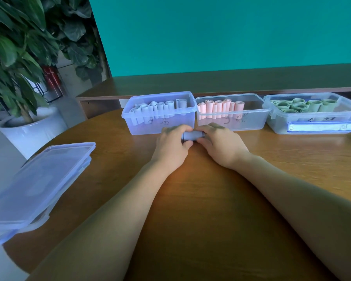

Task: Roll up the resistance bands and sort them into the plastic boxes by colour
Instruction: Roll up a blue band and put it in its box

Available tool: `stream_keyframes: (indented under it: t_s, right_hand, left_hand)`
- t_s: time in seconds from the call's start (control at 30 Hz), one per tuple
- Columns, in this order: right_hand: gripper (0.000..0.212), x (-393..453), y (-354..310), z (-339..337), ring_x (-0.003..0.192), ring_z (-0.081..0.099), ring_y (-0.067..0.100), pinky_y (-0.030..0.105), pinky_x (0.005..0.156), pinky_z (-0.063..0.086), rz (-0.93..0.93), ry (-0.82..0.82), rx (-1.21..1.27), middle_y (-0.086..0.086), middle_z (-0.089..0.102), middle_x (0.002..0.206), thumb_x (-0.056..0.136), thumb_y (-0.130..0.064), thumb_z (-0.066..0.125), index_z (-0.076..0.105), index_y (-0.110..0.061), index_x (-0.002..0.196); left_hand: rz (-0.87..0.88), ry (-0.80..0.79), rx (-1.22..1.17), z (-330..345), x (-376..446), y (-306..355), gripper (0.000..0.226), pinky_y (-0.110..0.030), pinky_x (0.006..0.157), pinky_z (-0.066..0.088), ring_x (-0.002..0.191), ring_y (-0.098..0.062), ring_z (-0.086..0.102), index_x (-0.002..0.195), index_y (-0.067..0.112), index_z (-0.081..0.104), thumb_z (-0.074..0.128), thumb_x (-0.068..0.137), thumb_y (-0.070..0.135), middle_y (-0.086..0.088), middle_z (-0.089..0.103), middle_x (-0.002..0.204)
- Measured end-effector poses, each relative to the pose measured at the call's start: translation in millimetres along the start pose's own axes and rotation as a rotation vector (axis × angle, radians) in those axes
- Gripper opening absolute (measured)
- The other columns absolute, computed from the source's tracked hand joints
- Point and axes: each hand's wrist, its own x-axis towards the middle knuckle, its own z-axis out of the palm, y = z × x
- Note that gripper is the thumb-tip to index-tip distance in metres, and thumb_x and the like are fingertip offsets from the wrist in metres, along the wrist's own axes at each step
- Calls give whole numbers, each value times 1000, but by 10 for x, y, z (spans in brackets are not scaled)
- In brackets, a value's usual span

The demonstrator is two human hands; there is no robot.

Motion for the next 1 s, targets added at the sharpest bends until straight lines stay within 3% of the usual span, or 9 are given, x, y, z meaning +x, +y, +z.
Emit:
stream_keyframes:
  t_s: [0.17, 0.3, 0.43, 0.57, 0.67, 0.77, 0.9, 1.0]
  right_hand:
    - [30, -46, -6, -42, 92, 58, 19, 37, 77, 48, -21, -8, 57, -4, 58, 115, 104, -36, 46, 57, -27, 131]
    - [30, -109, -14, -90, 90, 59, 15, 38, 81, 49, -27, 51, 216, -3, 60, 115, 105, -34, 48, 58, -23, 132]
    - [33, -181, -49, -166, 58, 54, 9, 18, 62, 46, -21, 102, 525, -5, 61, 100, 100, -32, 61, 59, -23, 132]
    - [31, -208, -118, -257, 67, 64, 23, 29, 46, 51, 23, 107, 652, -1, 66, 104, 96, -26, 69, 65, -21, 126]
    - [33, -189, -217, -332, 63, 65, 21, 37, 49, 56, 35, 138, 698, 0, 70, 88, 94, -25, 70, 67, -19, 126]
    - [31, -143, -274, -391, 53, 58, 11, 29, 52, 53, 20, 141, 682, -4, 67, 80, 94, -23, 70, 68, -17, 125]
    - [16, 70, -416, -474, 71, 62, 5, 23, 63, 55, -37, 130, 563, -5, 68, 96, 95, -15, 70, 69, -17, 111]
    - [14, 352, -585, -551, 70, 64, -1, 6, 64, 45, -84, 171, 469, 0, 67, 95, 95, -11, 69, 68, -15, 109]
  left_hand:
    - [46, -14, -52, -23, 3, -9, 30, -28, 91, 44, 107, -15, 55, 120, 24, 64, 71, 91, 20, 4, 64, 116]
    - [98, -48, -63, -103, -51, 40, 29, -29, 89, 47, 102, -12, 57, 125, 22, 62, 65, 96, 27, 4, 64, 118]
    - [90, -48, -157, -174, -99, 83, 28, -35, 89, 52, 100, -12, 60, 125, 19, 61, 59, 99, 29, 4, 65, 115]
    - [87, -55, -205, -244, -137, 69, 25, -35, 87, 53, 98, -12, 61, 124, 18, 62, 57, 101, 27, 4, 67, 111]
    - [94, -46, -239, -306, -145, 73, 22, -29, 83, 52, 95, -9, 60, 122, 20, 62, 55, 102, 28, 6, 66, 107]
    - [96, -34, -253, -325, -132, 60, 23, -20, 80, 48, 96, -7, 59, 124, 22, 62, 53, 103, 28, 9, 64, 109]
    - [119, 78, -340, -390, -68, -20, 26, -11, 80, 42, 94, 3, 58, 126, 20, 64, 57, 102, 22, 12, 65, 108]
    - [76, 299, -380, -435, -9, -116, 35, -7, 86, 45, 106, 3, 59, 131, 20, 63, 58, 99, 34, 11, 67, 119]
